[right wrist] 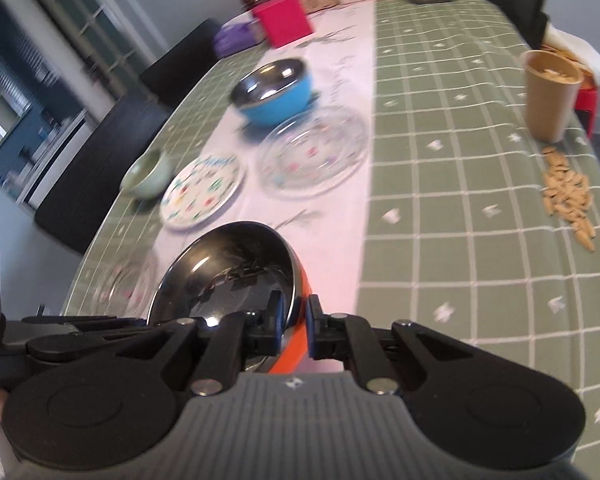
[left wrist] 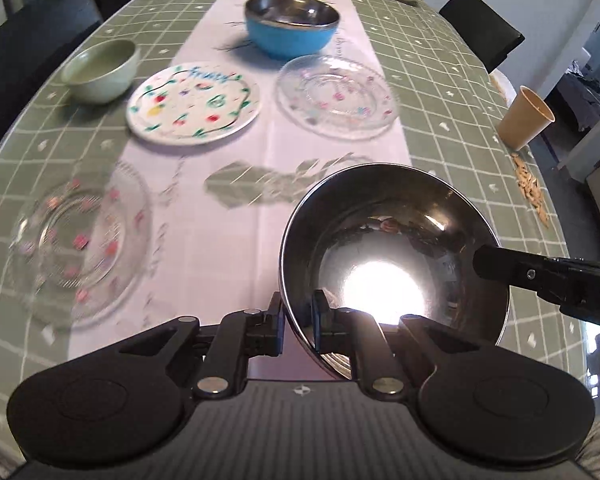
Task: Organize plates and bowls
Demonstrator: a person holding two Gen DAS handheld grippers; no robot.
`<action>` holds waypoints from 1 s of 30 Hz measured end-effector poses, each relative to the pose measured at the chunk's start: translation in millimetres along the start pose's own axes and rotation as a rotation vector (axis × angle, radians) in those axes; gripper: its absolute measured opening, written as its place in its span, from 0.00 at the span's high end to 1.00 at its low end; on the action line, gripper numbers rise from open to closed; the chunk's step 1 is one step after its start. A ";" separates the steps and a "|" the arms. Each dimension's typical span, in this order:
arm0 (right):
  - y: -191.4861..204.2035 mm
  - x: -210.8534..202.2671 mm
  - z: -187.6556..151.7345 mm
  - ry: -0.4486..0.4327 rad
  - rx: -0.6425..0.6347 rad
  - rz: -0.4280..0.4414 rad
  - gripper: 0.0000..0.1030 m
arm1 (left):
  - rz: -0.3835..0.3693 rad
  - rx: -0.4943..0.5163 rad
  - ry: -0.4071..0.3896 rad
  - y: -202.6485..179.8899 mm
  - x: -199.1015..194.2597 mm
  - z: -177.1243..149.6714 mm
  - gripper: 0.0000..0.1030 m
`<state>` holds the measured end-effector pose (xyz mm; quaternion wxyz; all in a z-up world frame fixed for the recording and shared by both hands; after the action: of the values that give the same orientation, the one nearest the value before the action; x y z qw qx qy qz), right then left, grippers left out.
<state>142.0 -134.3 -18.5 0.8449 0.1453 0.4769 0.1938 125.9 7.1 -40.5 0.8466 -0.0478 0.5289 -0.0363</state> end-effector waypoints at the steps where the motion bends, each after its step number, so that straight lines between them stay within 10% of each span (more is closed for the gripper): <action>1: 5.0 -1.0 -5.0 0.004 -0.011 0.008 0.91 | 0.001 -0.005 -0.004 5.0 -4.9 -6.7 0.86; 30: 91.0 36.0 -45.6 0.058 -0.067 0.114 0.91 | 0.018 -0.069 -0.057 103.7 -32.0 -54.0 0.86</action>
<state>102.4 -34.5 -29.3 0.8228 0.1379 0.4854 0.2615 64.5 111.4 -47.8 0.8595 -0.0731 0.5059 -0.0091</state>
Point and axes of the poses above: each gripper's, at about its wrist camera, not at the fingertips, and x roughly the way its jaws point, y to its left, z to its top, the point moved 5 cm from there along x, roughly the way its jaws point, and after that the axes turned 2 degrees about z, right-handed, at the moved point
